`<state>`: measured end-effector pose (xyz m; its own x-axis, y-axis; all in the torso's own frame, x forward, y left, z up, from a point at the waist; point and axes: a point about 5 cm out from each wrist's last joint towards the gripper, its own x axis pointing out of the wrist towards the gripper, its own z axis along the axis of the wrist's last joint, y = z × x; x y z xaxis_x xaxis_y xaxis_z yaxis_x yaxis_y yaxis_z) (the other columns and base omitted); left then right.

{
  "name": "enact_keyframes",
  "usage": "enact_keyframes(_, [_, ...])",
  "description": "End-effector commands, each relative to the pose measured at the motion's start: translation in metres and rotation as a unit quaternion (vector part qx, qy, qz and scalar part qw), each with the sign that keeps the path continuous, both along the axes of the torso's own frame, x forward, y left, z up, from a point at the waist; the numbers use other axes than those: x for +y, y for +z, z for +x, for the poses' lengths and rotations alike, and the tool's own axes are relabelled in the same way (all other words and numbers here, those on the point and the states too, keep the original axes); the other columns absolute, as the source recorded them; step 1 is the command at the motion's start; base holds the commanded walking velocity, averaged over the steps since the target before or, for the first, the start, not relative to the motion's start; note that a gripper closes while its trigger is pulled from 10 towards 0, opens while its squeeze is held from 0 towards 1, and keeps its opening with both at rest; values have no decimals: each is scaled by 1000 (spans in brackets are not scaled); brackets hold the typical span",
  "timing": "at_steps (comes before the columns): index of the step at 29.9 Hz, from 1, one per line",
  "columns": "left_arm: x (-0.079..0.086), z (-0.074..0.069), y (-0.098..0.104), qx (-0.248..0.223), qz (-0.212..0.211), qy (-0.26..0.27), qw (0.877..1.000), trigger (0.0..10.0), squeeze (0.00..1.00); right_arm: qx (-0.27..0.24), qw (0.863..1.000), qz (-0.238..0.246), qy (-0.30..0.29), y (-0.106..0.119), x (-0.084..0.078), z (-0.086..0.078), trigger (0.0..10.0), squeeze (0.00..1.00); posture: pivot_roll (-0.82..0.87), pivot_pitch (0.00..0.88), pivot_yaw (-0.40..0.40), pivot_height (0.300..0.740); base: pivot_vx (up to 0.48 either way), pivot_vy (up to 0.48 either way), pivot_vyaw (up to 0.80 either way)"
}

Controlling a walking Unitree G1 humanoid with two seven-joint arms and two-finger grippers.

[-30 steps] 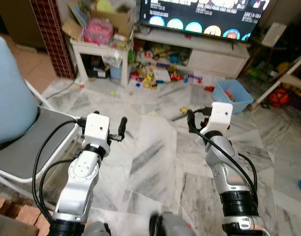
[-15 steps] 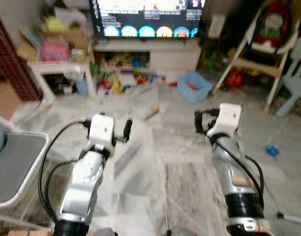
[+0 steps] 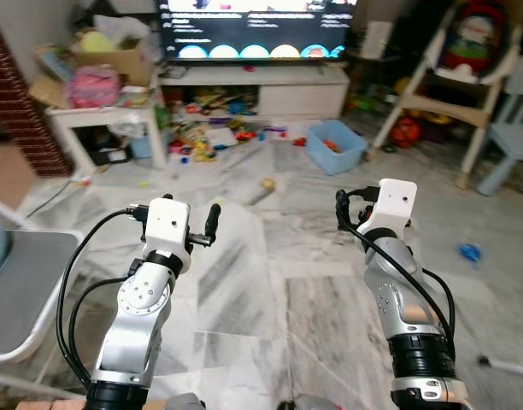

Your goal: Restocking fridge

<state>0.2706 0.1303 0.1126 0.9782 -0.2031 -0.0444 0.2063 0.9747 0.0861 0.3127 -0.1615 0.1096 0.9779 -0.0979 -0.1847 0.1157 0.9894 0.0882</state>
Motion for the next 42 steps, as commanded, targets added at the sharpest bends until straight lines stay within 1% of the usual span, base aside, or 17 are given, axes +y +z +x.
enact_keyframes(1, [0, 1, 3, -1, -8, -9, 1000, 10000, 0, -8, 1000, -5, 2, 6, 1, 2, 10000, 0, -15, 0, -26, 740, 0, 0, -800])
enact_keyframes(8, [-1, 0, 4, -5, -8, -18, 1000, 10000, 0, -10, 1000, -5, -1, 7, 0, 2, 10000, 0, -16, 0, -21, 740, 0, 0, -800])
enact_keyframes(16, [-1, 0, 6, -7, -15, -25, 1000, 10000, 0, -9, 1000, -4, 1, 6, 3, 1, 10000, 0, -7, 0, -24, 740, 0, 0, -800])
enact_keyframes(22, [-1, -1, 6, -8, -16, -29, 999, 10000, 0, -14, 1000, -6, 3, 9, 4, 4, 10000, 0, 0, 0, -26, 740, 296, 0, -800])
enact_keyframes(40, [-4, 2, 8, -13, -22, -34, 999, 10000, 0, -20, 1000, -12, -2, 11, 2, 6, 10000, 0, -1, 0, -26, 740, 319, -253, -800])
enact_keyframes(42, [-4, 2, 8, -12, -30, -30, 999, 10000, 0, -20, 1000, -12, -2, 10, 2, 5, 10000, 0, 1, 0, -27, 740, 141, 0, -800])
